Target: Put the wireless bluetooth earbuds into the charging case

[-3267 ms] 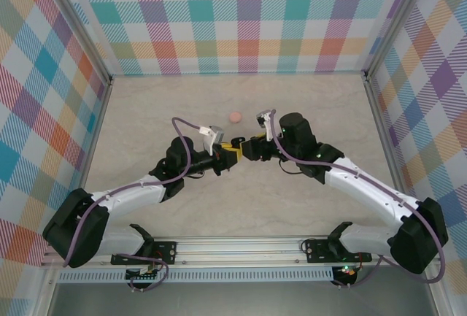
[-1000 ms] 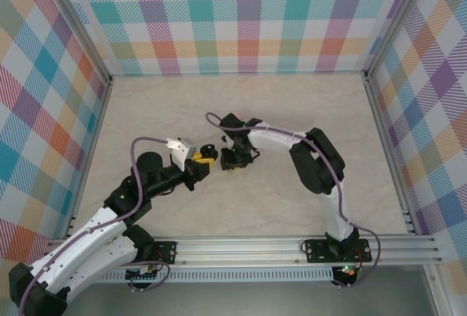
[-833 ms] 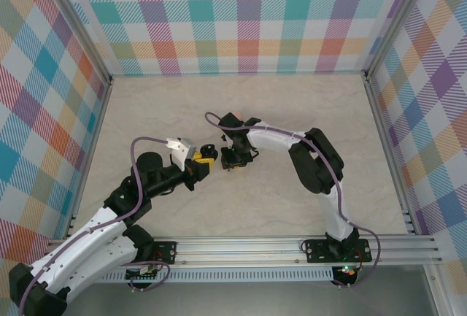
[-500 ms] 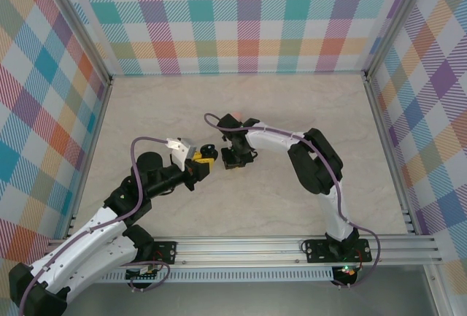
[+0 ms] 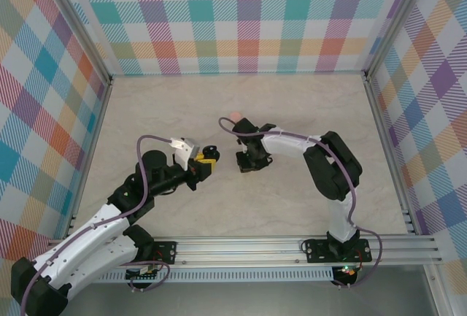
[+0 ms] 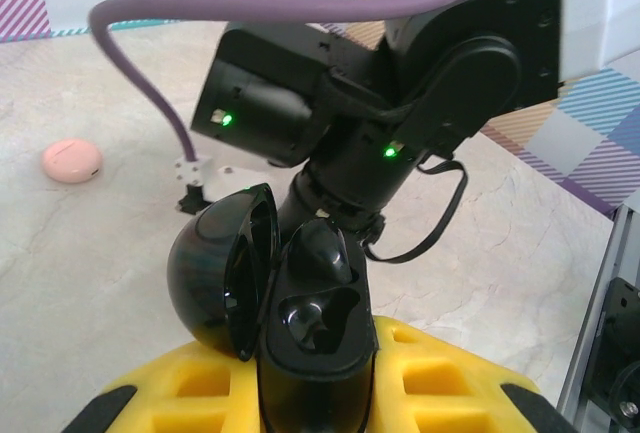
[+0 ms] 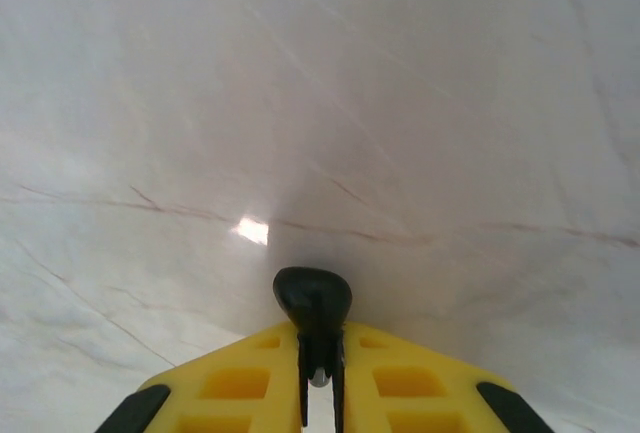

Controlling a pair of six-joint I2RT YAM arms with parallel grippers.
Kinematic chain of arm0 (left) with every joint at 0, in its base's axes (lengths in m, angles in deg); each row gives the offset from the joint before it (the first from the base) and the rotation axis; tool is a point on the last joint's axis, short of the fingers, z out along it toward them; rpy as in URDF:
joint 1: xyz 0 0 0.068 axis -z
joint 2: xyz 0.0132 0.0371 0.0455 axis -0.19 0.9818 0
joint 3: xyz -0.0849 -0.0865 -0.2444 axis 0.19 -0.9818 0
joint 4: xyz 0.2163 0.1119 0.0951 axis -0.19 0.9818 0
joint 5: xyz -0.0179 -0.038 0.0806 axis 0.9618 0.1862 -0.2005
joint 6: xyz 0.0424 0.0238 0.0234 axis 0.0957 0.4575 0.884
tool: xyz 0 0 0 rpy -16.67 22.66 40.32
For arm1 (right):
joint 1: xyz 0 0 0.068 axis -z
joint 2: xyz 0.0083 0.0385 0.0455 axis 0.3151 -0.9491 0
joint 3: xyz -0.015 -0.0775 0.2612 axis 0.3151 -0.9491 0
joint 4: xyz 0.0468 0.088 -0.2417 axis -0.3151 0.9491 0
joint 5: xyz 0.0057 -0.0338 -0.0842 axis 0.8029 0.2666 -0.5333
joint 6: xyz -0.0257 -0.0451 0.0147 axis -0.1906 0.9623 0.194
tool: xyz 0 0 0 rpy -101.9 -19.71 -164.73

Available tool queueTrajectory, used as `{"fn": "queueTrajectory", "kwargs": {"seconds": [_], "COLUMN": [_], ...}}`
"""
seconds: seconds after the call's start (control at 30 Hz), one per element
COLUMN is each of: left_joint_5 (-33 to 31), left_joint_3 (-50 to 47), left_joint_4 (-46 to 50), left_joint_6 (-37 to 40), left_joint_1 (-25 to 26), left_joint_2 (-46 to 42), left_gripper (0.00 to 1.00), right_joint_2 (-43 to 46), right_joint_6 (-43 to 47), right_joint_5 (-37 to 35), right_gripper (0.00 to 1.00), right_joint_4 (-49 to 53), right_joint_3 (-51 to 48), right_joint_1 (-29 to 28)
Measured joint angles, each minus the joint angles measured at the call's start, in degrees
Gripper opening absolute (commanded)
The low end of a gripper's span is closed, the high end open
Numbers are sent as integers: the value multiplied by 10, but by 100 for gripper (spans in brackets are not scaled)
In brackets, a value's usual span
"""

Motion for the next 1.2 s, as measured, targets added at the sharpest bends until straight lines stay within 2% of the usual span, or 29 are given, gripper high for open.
{"fn": "queueTrajectory", "kwargs": {"seconds": [0.13, 0.57, 1.2], "left_joint_5": [6, 15, 15], "left_joint_3": [0, 6, 6], "left_joint_4": [-1, -15, -15], "left_joint_6": [0, -2, -2], "left_joint_1": [0, 0, 0], "left_joint_2": [11, 41, 41], "left_gripper": [18, 18, 18], "right_joint_2": [23, 33, 5], "right_joint_6": [6, 16, 39], "right_joint_5": [-12, -35, -26], "right_gripper": [19, 40, 49], "right_joint_4": [0, 35, 81], "right_joint_3": [-32, -32, 57], "right_joint_1": [8, 12, 13]}}
